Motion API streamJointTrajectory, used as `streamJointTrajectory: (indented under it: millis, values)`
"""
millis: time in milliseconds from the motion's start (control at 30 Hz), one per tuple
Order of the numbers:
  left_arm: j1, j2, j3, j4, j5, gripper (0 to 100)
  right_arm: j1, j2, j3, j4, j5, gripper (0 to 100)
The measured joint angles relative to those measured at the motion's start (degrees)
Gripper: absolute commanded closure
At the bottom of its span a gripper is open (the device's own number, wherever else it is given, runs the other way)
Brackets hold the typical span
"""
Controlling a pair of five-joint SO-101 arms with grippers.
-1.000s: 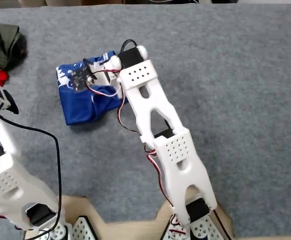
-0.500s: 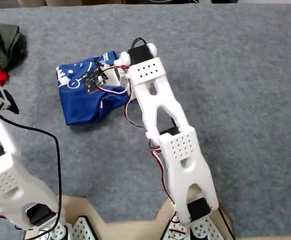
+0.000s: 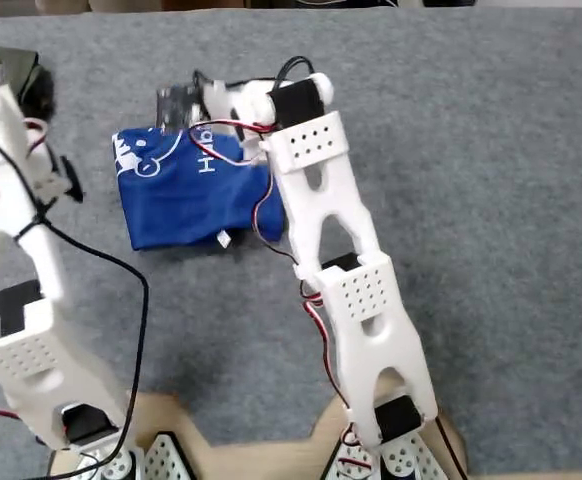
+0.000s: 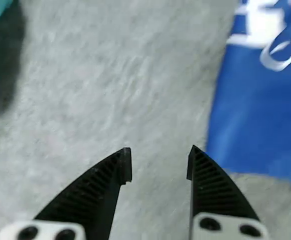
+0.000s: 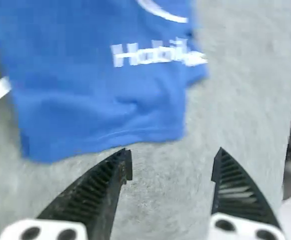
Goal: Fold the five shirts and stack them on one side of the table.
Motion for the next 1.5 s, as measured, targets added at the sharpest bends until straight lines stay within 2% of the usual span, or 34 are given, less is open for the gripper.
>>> streamJointTrajectory:
  millis: [133, 333, 433, 667, 867, 1167, 1500]
  values:
    - [5.0, 0.0, 0.2, -7.3, 4.7, 81, 3.3, 0.4, -0.1, -5.5, -16.1, 73.1]
    - [11.4, 4.3, 2.5, -20.2, 5.4, 81, 6.8, 6.9, 4.7, -15.6, -39.2, 73.1]
    - [12.1, 9.6, 2.3, -23.7, 5.4, 81, 7.6, 11.1, 5.4, -18.7, -46.2, 73.1]
    - [12.8, 17.7, -7.2, -24.7, 5.5, 81, 12.1, 14.9, 2.3, -19.9, -53.3, 73.1]
    - [18.2, 18.2, -16.4, -22.9, 5.5, 81, 19.4, 18.9, 1.6, -22.1, -59.1, 73.2]
    - [20.5, 29.9, -17.6, -32.2, 5.5, 81, 20.1, 18.7, 0.7, -22.4, -59.7, 73.2]
    - [18.8, 36.7, -27.9, -28.9, 5.7, 82, 20.1, 18.7, 0.7, -23.2, -59.7, 73.2]
